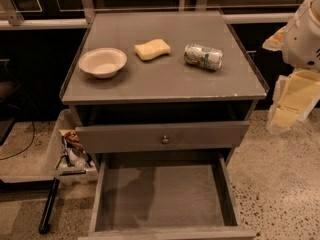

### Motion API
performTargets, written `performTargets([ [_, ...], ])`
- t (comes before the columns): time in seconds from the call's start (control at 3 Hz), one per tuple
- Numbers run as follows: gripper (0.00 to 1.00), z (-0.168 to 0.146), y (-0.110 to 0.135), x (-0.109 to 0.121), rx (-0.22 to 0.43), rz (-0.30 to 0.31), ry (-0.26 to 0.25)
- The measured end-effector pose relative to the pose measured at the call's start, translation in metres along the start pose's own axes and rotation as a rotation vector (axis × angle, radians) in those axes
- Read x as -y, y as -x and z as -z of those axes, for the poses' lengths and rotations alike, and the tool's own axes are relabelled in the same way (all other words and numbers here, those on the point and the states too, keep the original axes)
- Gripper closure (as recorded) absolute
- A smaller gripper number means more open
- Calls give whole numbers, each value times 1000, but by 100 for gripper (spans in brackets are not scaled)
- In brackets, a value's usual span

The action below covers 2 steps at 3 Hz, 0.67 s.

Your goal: Place 7up can into middle drawer

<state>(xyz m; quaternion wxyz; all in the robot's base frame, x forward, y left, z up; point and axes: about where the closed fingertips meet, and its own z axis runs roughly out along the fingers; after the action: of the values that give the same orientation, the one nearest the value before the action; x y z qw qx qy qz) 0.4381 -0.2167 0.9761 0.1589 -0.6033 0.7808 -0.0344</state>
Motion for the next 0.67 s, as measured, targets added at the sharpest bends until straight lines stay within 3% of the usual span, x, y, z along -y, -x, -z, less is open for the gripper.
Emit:
performTargets([
  [0.33,0,0,0,0,0,0,0],
  [0.67,0,-4,13,20,26,-5,-46],
])
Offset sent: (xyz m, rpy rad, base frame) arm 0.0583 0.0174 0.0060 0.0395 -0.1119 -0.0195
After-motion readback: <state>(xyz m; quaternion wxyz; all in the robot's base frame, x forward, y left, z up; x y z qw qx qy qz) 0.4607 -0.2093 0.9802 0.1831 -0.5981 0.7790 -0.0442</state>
